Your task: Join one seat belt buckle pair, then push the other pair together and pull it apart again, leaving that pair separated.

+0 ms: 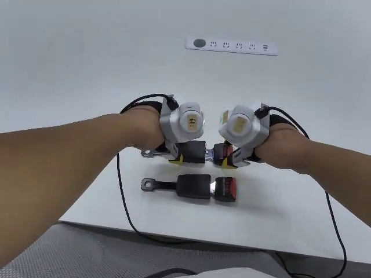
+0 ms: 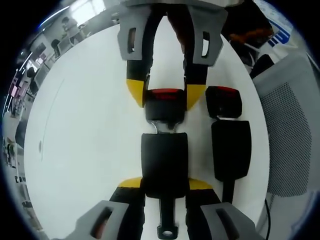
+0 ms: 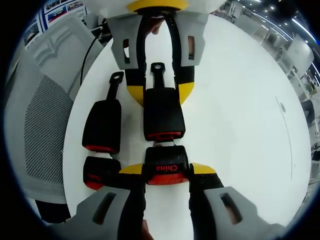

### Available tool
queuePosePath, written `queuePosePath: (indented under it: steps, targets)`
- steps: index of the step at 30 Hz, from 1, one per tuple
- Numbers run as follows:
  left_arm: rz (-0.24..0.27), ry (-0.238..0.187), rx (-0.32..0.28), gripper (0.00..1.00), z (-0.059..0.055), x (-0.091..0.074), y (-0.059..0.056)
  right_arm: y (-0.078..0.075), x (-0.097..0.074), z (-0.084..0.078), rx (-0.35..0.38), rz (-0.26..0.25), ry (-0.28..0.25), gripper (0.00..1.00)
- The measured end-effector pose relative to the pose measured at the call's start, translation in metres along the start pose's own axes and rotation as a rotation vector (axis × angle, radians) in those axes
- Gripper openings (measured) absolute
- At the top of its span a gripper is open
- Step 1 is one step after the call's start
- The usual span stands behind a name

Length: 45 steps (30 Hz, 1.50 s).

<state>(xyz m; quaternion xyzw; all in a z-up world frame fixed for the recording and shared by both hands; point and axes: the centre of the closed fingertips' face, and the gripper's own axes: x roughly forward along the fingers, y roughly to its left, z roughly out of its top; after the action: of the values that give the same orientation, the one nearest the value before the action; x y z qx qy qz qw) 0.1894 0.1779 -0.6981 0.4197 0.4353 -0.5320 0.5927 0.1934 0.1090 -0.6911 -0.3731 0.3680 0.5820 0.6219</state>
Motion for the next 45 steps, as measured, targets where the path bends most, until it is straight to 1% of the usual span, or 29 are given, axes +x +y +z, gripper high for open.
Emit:
queuePosePath:
  steps: [1, 2, 4, 7, 10, 12, 13, 16, 18, 19, 20, 23, 27, 28, 29, 34, 35, 37, 42, 43, 45]
  targets:
    - [-0.001, 0.010, 0.001, 0.30, 0.000, 0.001, 0.000, -0.001, 0.001, -0.002, -0.019, -0.014, 0.040, 0.32]
    - [-0.002, 0.013, -0.002, 0.30, -0.001, 0.001, 0.001, -0.001, 0.002, -0.003, -0.038, -0.023, 0.059, 0.32]
    - [-0.001, 0.014, -0.003, 0.30, -0.001, 0.001, 0.000, 0.001, -0.001, -0.002, -0.034, -0.016, 0.049, 0.32]
    - [0.001, 0.002, -0.009, 0.30, -0.001, 0.000, 0.000, -0.001, 0.001, -0.005, -0.031, -0.009, 0.028, 0.32]
    - [0.003, -0.005, -0.012, 0.30, -0.001, 0.001, 0.001, -0.002, 0.002, -0.005, -0.033, -0.009, 0.033, 0.32]
    - [0.004, -0.001, -0.012, 0.30, 0.000, 0.000, 0.001, -0.002, 0.002, -0.005, -0.032, -0.008, 0.031, 0.32]
    - [0.003, 0.001, -0.013, 0.30, -0.001, 0.000, 0.001, 0.000, -0.001, -0.004, -0.032, -0.008, 0.028, 0.32]
    - [0.003, 0.005, -0.013, 0.30, 0.000, 0.001, 0.002, -0.001, 0.000, -0.006, -0.028, -0.010, 0.026, 0.33]
    - [0.003, -0.007, -0.021, 0.30, -0.002, 0.000, 0.003, 0.003, -0.005, -0.002, -0.029, -0.012, 0.025, 0.33]
    - [0.002, -0.012, -0.022, 0.30, -0.002, 0.000, 0.002, 0.000, 0.000, -0.006, -0.028, -0.015, 0.024, 0.33]
    - [0.003, -0.013, -0.024, 0.30, 0.000, 0.000, 0.000, 0.000, 0.000, -0.006, -0.028, -0.017, 0.025, 0.33]
    - [0.007, -0.007, -0.024, 0.30, 0.001, -0.001, -0.002, 0.000, -0.002, -0.006, -0.035, -0.021, 0.033, 0.33]
    - [0.008, -0.002, -0.030, 0.30, 0.000, -0.001, -0.001, -0.002, -0.008, -0.017, -0.040, -0.023, 0.046, 0.33]
    - [0.009, -0.003, -0.034, 0.30, 0.000, -0.001, 0.000, -0.004, -0.010, -0.020, -0.039, -0.021, 0.033, 0.33]
    - [0.008, -0.006, -0.033, 0.30, 0.000, -0.001, -0.001, -0.005, -0.007, -0.020, -0.037, -0.016, 0.009, 0.33]
    - [0.007, -0.015, -0.036, 0.31, 0.000, -0.001, -0.001, -0.001, -0.015, -0.029, -0.043, -0.027, 0.032, 0.34]
    - [0.006, -0.015, -0.037, 0.31, 0.000, -0.001, -0.001, -0.001, -0.017, -0.033, -0.045, -0.026, 0.035, 0.34]
    - [0.005, -0.013, -0.038, 0.31, 0.000, -0.001, 0.000, -0.001, -0.019, -0.045, -0.025, -0.013, 0.036, 0.34]
    - [0.007, -0.011, -0.040, 0.31, 0.001, -0.002, 0.000, -0.001, -0.032, -0.072, -0.016, -0.026, 0.051, 0.34]
    - [0.008, -0.012, -0.042, 0.31, 0.001, -0.003, 0.000, 0.002, -0.039, -0.076, -0.012, -0.030, 0.056, 0.34]
    - [0.009, -0.012, -0.044, 0.31, 0.001, -0.003, -0.001, 0.002, -0.043, -0.088, -0.006, -0.033, 0.062, 0.34]
